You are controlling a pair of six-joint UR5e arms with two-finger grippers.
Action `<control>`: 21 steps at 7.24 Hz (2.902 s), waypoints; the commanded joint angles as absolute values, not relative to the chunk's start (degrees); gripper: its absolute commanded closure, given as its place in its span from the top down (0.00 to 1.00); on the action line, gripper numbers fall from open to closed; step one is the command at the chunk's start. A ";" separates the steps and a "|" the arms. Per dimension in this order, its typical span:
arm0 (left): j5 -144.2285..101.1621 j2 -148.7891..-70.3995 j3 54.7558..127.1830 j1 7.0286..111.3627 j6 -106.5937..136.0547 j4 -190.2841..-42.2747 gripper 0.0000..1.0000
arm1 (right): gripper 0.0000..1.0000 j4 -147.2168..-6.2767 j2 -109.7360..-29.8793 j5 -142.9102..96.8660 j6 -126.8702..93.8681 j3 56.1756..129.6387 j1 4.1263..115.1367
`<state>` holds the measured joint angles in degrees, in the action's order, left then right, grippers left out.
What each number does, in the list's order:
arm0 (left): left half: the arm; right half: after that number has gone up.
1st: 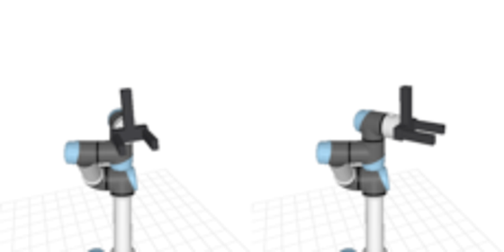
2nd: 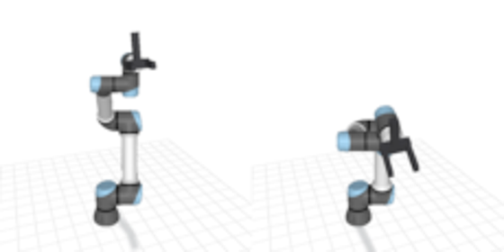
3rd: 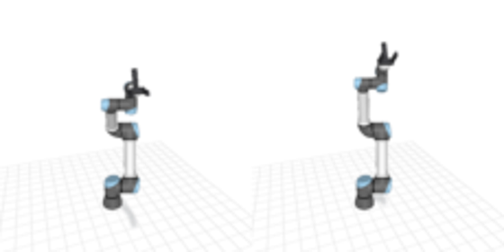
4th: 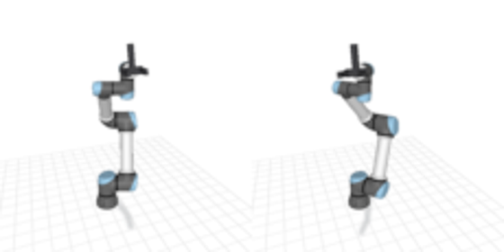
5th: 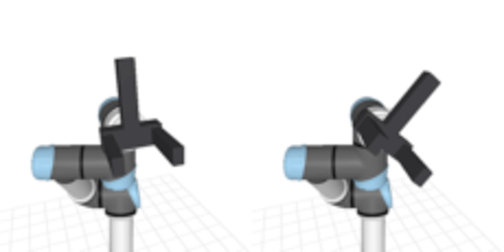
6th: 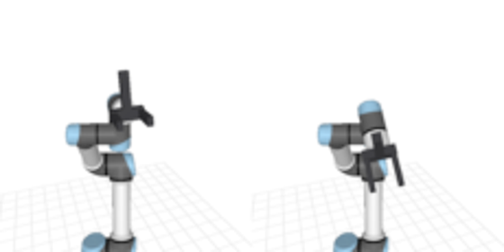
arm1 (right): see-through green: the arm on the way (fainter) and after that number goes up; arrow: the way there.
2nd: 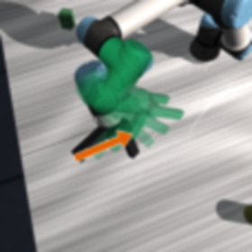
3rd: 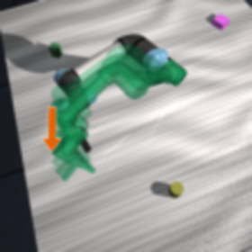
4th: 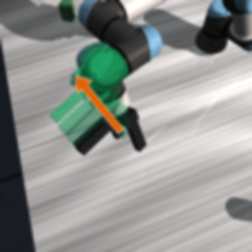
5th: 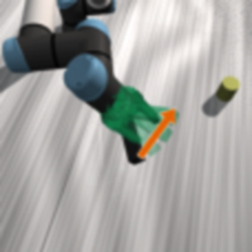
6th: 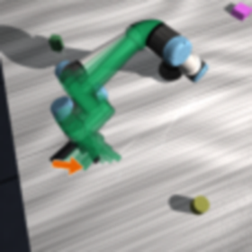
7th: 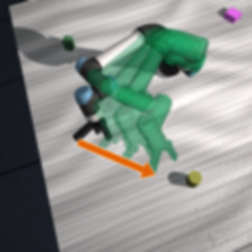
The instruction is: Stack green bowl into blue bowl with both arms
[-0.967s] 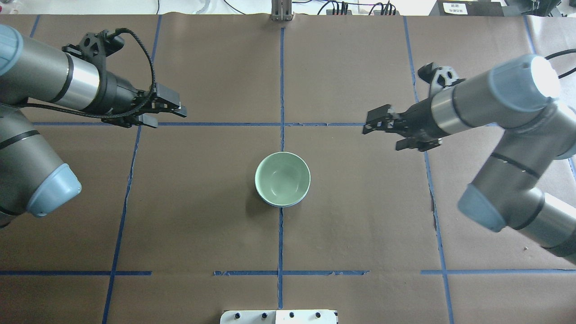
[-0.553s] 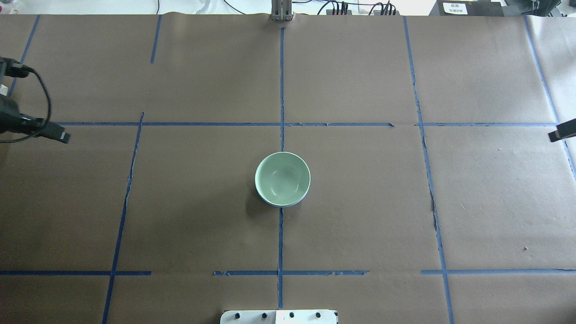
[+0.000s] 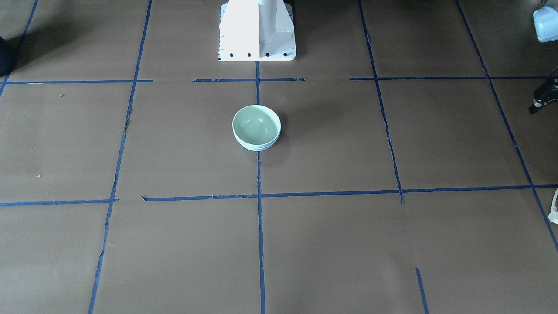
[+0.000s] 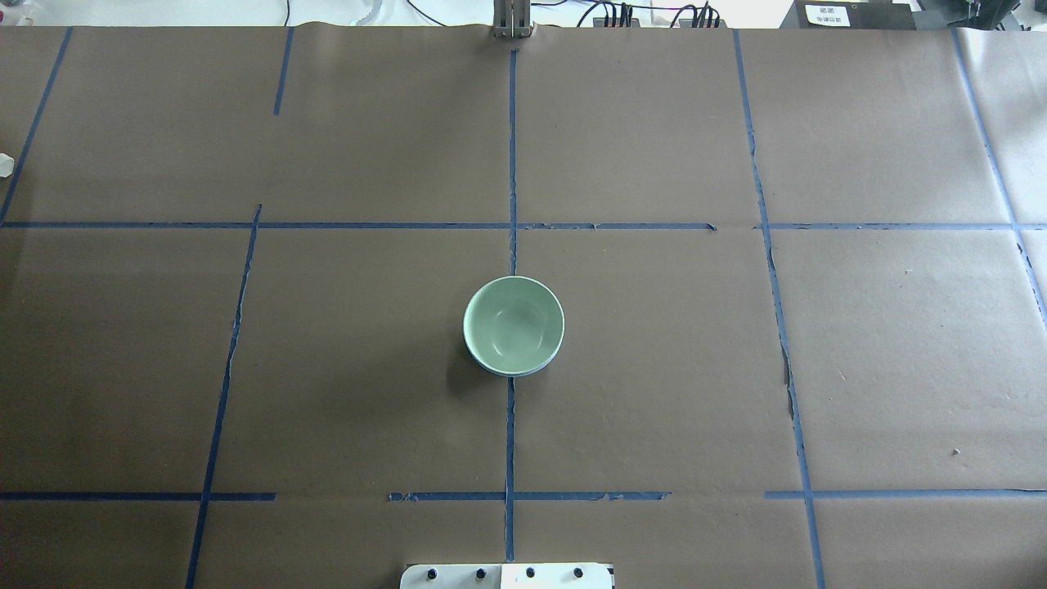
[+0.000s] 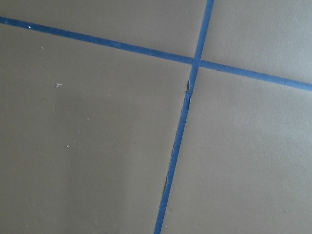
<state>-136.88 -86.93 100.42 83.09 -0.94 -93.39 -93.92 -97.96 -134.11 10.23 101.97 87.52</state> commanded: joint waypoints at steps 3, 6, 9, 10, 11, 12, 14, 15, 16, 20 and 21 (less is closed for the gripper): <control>-137.11 -88.68 99.39 88.24 -6.42 -82.74 0.92 | 1.00 -94.04 -97.12 -135.70 12.04 99.15 87.98; -137.02 -89.74 99.94 87.46 -7.47 -78.06 1.00 | 1.00 -94.22 -97.03 -135.62 11.26 98.35 87.98; -136.93 -89.90 99.49 87.36 -8.00 -75.43 1.00 | 1.00 -94.22 -96.42 -135.79 11.25 98.26 87.98; -136.93 -89.13 99.93 87.36 -8.35 -75.24 1.00 | 1.00 -94.22 -96.50 -135.53 11.25 98.35 87.98; -136.85 -88.86 99.76 87.36 -8.35 -75.23 1.00 | 1.00 -94.22 -96.42 -135.53 11.34 98.18 87.89; -136.93 -88.86 99.06 87.36 -8.26 -75.15 1.00 | 1.00 -94.22 -96.42 -135.61 11.25 98.26 87.89; -137.20 -86.51 98.88 87.63 -8.52 -75.93 1.00 | 1.00 -94.22 -96.59 -135.61 11.51 98.26 87.89; -137.37 -85.61 98.70 87.63 -7.92 -77.50 1.00 | 1.00 -94.22 -96.59 -135.53 11.95 98.17 87.89; -137.63 -85.43 98.27 87.63 -8.00 -77.61 1.00 | 1.00 -94.13 -96.50 -135.70 12.04 97.83 87.89; -137.64 -86.22 99.31 87.80 -7.91 -77.78 1.00 | 1.00 -94.04 -96.50 -135.62 11.95 98.35 87.89; -137.38 -86.31 99.32 87.80 -7.91 -77.70 1.00 | 1.00 -94.04 -96.42 -135.53 11.87 98.26 87.80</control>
<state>-137.60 -86.22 99.04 87.76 -7.92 -77.76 -94.05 -96.48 -135.63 11.97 98.31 87.86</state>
